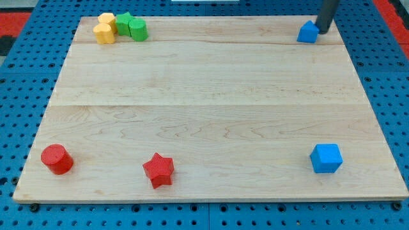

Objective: Move the blue cube below the blue triangle

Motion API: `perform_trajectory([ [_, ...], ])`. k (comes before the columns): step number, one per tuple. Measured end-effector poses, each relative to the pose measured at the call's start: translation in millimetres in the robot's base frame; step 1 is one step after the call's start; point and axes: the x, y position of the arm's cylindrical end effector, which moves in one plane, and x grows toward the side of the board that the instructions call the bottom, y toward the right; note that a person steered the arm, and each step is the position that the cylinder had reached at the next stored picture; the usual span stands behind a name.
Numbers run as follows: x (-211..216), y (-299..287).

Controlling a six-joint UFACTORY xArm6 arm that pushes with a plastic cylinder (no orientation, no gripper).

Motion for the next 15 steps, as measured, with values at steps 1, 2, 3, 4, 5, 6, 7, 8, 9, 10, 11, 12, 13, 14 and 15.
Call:
perform_trajectory([
  [1,-1,-19],
  [2,-1,-19],
  [3,-1,-19],
  [4,-1,-19],
  [5,-1,-19],
  [6,8,-10],
  [7,107,10],
  [8,217,10],
  [9,265,32],
  [10,306,20],
  [11,343,25],
  [12,339,-31],
  [13,342,-43],
  [14,321,-63],
  [15,305,-98],
])
